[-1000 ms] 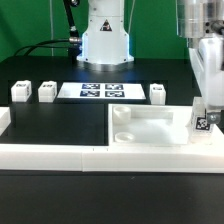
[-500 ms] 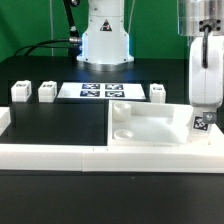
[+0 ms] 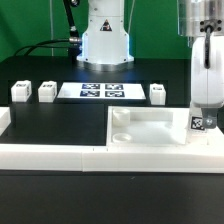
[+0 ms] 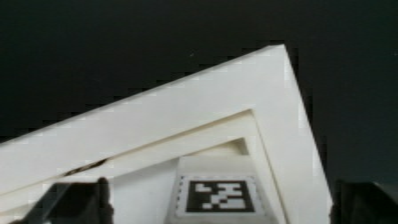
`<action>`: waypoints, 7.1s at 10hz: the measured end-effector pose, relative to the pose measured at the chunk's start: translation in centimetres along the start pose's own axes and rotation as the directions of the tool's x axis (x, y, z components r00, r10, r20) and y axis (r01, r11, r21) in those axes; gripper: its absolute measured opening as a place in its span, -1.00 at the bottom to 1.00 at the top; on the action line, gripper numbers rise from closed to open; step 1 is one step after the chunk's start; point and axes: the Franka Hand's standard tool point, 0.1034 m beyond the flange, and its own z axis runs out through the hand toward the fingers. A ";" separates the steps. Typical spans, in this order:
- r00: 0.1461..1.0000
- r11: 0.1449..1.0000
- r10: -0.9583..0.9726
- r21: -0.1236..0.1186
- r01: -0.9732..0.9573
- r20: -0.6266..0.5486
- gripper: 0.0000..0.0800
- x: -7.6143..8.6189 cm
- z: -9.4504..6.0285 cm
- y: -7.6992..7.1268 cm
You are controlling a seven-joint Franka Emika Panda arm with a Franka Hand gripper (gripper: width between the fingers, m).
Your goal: Assemble square table
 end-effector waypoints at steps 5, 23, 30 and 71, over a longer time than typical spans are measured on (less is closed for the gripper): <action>0.995 0.996 -0.094 0.011 0.094 0.027 0.62 -0.6 -1.2 -0.2; 0.443 0.443 -0.897 0.020 0.896 -0.007 0.62 1.7 -2.5 6.5; -0.067 -0.067 -0.998 -0.035 0.997 -0.002 0.62 2.7 -0.9 8.8; -0.034 -0.228 -0.567 -0.116 0.967 0.823 -0.28 13.8 -3.9 19.7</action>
Offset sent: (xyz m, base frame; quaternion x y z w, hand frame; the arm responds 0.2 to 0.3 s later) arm 0.0000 0.0000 0.0000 0.0000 0.0000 0.0000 1.0000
